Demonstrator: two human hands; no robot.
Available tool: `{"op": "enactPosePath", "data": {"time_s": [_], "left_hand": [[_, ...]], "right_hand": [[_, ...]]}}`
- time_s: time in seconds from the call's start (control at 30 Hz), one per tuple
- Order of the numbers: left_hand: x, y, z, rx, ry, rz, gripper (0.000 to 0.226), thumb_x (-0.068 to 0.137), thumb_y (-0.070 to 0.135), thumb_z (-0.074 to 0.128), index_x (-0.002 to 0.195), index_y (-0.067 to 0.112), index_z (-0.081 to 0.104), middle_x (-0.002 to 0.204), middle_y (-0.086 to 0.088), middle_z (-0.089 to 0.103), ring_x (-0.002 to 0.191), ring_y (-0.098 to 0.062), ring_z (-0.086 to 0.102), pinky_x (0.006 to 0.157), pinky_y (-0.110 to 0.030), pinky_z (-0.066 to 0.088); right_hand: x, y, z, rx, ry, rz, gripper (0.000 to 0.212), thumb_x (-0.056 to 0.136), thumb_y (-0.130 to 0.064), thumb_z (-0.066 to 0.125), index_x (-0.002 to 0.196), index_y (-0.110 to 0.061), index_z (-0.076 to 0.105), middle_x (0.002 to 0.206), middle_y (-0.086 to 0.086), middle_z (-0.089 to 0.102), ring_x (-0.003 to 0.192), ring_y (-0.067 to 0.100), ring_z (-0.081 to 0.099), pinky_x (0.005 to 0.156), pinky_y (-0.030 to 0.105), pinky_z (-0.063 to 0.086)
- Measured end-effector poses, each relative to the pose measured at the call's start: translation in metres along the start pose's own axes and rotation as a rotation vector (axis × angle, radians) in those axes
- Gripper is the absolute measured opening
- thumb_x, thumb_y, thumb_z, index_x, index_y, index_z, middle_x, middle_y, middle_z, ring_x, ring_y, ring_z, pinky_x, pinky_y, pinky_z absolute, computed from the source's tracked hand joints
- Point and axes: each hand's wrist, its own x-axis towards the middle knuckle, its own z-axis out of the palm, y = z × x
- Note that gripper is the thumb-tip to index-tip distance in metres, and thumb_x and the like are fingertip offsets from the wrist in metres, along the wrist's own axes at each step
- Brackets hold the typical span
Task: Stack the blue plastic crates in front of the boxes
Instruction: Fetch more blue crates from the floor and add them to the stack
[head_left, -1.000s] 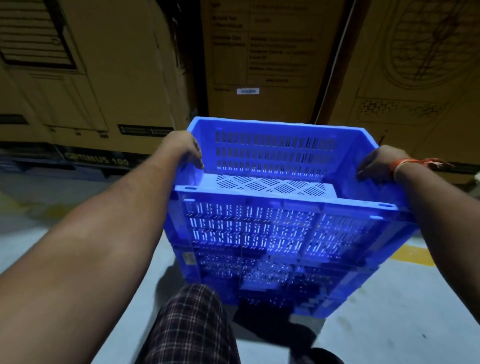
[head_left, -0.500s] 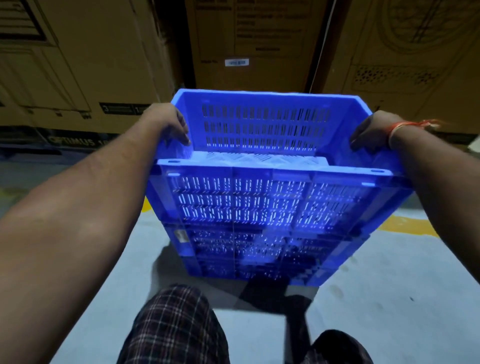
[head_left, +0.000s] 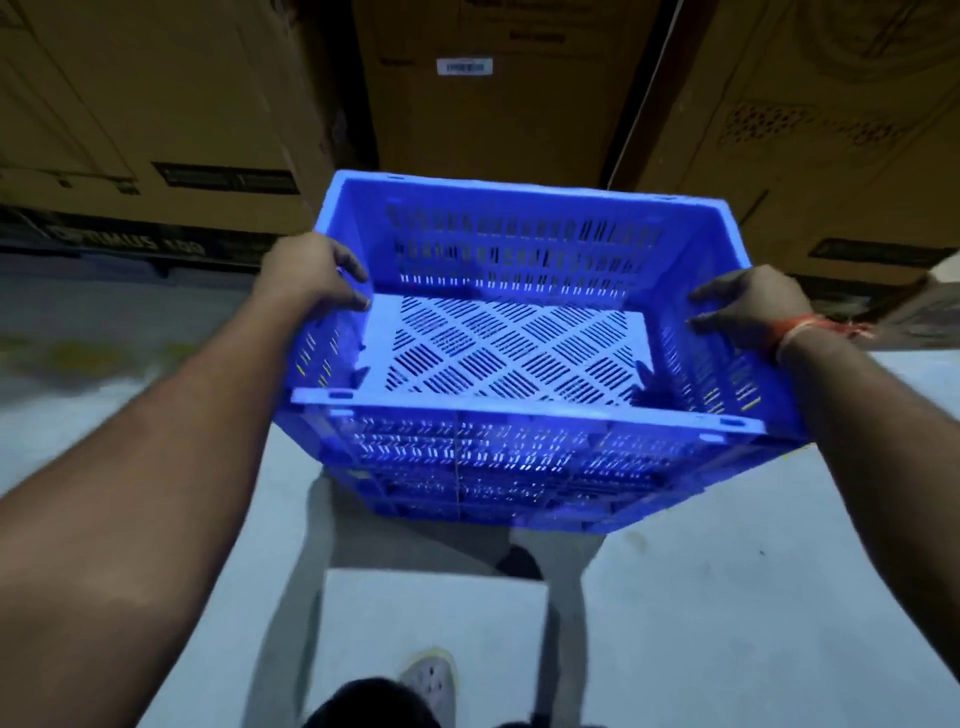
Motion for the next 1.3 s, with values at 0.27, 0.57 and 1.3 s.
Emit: {"op": "enactPosePath", "data": {"time_s": [0.27,0.57,1.3], "left_hand": [[-0.047,0.02,-0.046,0.006,-0.114,-0.07,0.064,0.068,0.048,0.084,0.126,0.031,0.064,0.139,-0.02,0.04,0.129,-0.038,0.044,0.111,-0.038,0.04],[-0.206,0.102,-0.199,-0.385,-0.181,0.179,0.028,0.079,0.026,0.079,0.107,0.023,0.075,0.113,-0.006,0.069,0.077,-0.013,0.068,0.08,-0.029,0.056],[-0.487,0.504,-0.12,-0.45,-0.781,1.019,0.018,0.088,0.024,0.071,0.101,0.037,0.073,0.121,0.007,0.06,0.083,-0.004,0.07,0.071,-0.016,0.048]], "right_hand": [[-0.055,-0.024,-0.039,-0.153,-0.097,0.051,0.074,0.07,-0.034,0.084,0.138,-0.025,0.055,0.122,0.029,0.057,0.12,0.04,0.049,0.098,0.034,0.042],[-0.294,-0.083,-0.15,0.469,0.056,0.098,0.044,0.077,-0.004,0.074,0.118,-0.019,0.071,0.114,0.01,0.057,0.093,0.015,0.064,0.082,-0.001,0.041],[-0.606,0.161,-0.288,0.832,0.658,0.61,0.023,0.085,-0.018,0.067,0.097,-0.036,0.074,0.104,-0.011,0.068,0.081,0.006,0.067,0.073,0.022,0.051]]}}
